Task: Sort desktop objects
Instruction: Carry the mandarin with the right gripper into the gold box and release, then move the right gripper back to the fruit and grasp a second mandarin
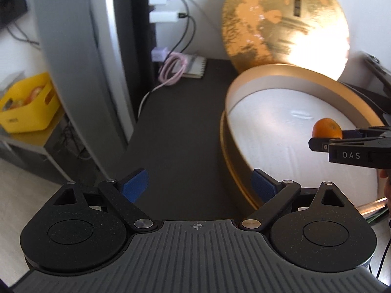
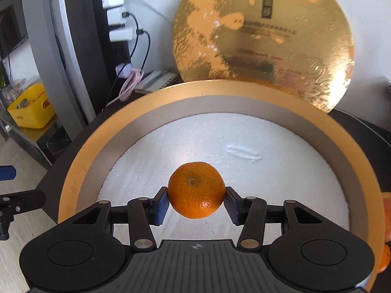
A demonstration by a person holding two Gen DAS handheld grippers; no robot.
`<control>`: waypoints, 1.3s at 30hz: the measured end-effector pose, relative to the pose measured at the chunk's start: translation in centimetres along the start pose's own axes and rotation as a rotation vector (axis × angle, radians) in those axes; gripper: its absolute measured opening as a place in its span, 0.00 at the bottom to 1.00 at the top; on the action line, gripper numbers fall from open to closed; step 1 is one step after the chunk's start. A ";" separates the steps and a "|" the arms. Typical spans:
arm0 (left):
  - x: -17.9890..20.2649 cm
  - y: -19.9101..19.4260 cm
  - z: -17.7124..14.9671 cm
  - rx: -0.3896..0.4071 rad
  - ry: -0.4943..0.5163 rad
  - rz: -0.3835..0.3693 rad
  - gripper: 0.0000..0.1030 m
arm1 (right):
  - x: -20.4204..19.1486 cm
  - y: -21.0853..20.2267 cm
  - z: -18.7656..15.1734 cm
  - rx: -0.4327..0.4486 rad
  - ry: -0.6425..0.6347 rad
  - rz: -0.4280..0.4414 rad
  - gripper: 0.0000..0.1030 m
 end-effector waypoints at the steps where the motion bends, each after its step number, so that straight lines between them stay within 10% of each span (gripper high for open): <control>1: -0.3 0.3 0.1 -0.007 -0.011 0.001 0.92 | -0.1 0.5 0.1 -0.011 -0.002 0.005 0.48; 20: 0.2 0.6 0.3 -0.011 -0.003 -0.030 0.92 | -1.4 3.9 0.8 -0.122 -0.037 0.063 0.53; 39: 11.4 -3.6 -3.0 0.006 0.271 -0.190 0.93 | 7.2 -12.8 -6.8 0.172 0.184 -0.121 0.61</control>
Point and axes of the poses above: each gripper's, at about its wrist camera, not at the fingertips, and y roughly the way its jaws point, x to its right, z to its top, the point moved 7 cm from there along y, roughly the way its jaws point, and after that the axes turned 12 degrees about -y, right-handed, at the moved point
